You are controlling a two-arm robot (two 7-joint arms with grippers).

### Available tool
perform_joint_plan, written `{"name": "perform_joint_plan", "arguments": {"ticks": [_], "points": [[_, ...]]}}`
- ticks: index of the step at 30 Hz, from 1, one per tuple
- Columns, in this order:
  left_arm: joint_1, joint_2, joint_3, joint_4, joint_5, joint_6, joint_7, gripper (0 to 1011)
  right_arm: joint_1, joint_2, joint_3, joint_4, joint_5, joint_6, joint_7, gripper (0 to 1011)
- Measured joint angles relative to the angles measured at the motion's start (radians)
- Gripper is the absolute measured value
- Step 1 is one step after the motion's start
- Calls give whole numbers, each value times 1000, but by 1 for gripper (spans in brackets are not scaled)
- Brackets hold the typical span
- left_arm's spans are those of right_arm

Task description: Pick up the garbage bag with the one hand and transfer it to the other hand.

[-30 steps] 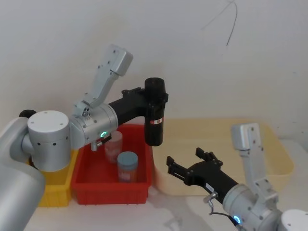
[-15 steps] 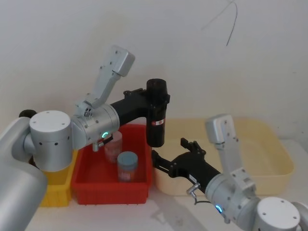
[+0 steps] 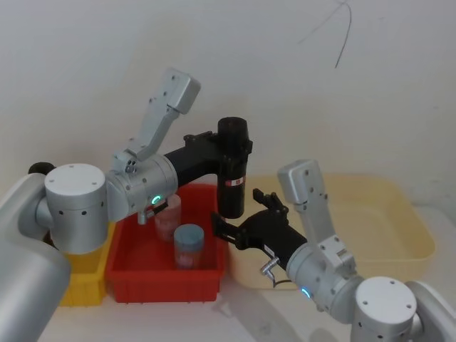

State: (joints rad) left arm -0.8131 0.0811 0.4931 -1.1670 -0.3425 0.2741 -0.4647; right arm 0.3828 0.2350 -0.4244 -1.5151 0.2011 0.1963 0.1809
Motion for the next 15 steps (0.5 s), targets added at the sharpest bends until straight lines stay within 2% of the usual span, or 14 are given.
{"name": "perform_joint_plan", "arguments": {"ticks": [15], "points": [[-1,-1,0,1,0,0,0,497,59,-10,-6,66,-46,-12,3,1000]]}}
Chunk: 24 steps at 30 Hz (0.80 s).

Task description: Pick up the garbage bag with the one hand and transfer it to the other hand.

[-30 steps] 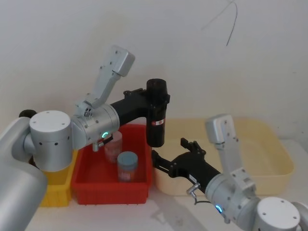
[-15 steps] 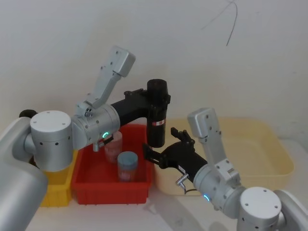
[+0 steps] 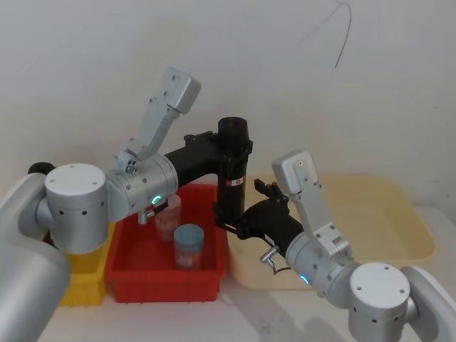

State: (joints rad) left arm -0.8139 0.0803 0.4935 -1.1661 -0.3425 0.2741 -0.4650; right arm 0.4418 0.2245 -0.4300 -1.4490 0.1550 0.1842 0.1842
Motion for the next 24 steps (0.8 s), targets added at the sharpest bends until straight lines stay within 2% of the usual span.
{"name": "perform_joint_plan", "arguments": {"ticks": [12,24], "points": [[0,0,0,0,0,0,0,497,31,-19,-3,34,-21,2,3,1000],[0,0,0,0,0,0,0,497,46,-50,5,72,-21,21,6,1000]]}}
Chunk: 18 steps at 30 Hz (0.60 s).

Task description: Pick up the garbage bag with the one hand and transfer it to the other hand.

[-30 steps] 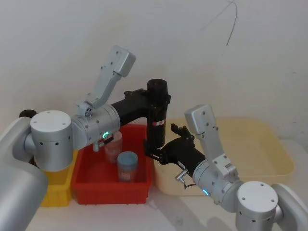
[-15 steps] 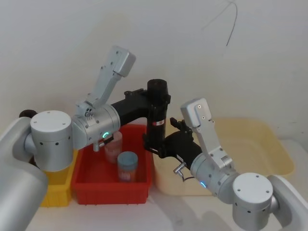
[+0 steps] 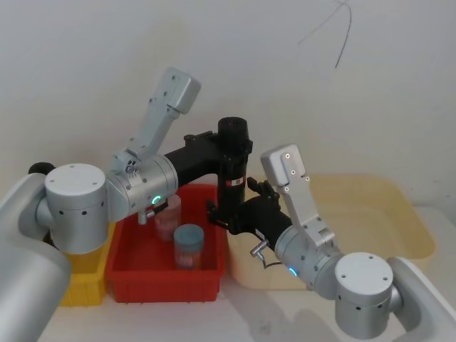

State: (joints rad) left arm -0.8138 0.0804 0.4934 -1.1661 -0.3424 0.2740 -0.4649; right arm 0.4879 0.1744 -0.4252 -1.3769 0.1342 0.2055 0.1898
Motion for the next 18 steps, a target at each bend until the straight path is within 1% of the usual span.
{"name": "perform_joint_plan", "arguments": {"ticks": [7,15,17,18], "points": [[0,0,0,0,0,0,0,497,0,-23,12,18,13,17,0,999],[0,0,0,0,0,0,0,497,4,-56,33,39,30,38,-14,1000],[0,0,0,0,0,0,0,497,5,-60,36,42,32,41,-16,984],[0,0,0,0,0,0,0,497,6,-65,39,45,34,43,-18,951]]}}
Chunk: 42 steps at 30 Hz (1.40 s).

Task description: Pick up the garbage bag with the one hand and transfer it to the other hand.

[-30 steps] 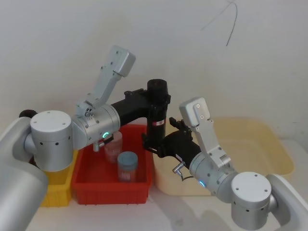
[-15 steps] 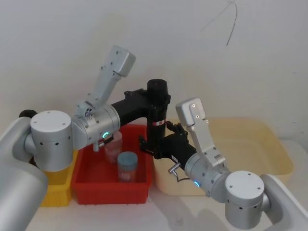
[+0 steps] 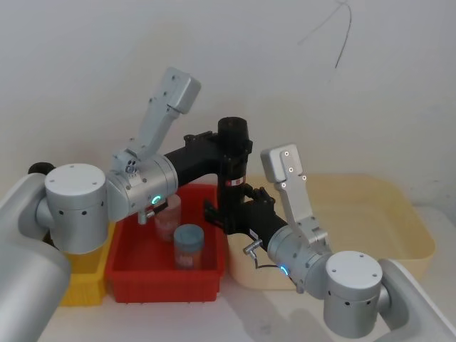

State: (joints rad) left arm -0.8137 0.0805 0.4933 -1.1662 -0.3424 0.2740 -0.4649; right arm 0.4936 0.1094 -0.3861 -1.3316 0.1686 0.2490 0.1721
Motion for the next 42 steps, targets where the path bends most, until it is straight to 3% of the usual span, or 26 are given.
{"name": "perform_joint_plan", "arguments": {"ticks": [6,14,17,22,33,38,42], "points": [[0,0,0,0,0,0,0,498,3,-12,9,8,6,9,-6,840],[0,0,0,0,0,0,0,497,5,-21,15,14,10,14,-11,571],[0,0,0,0,0,0,0,497,5,-24,17,15,11,16,-12,517],[0,0,0,0,0,0,0,533,6,-26,18,17,12,17,-13,488],[0,0,0,-1,0,0,0,844,1,-33,35,9,21,23,-16,487],[5,4,-2,-11,-5,2,1,990,-11,-45,75,-5,44,36,-34,488],[12,10,-9,-25,-14,10,5,1001,-17,-47,99,-13,56,49,-46,487]]}}
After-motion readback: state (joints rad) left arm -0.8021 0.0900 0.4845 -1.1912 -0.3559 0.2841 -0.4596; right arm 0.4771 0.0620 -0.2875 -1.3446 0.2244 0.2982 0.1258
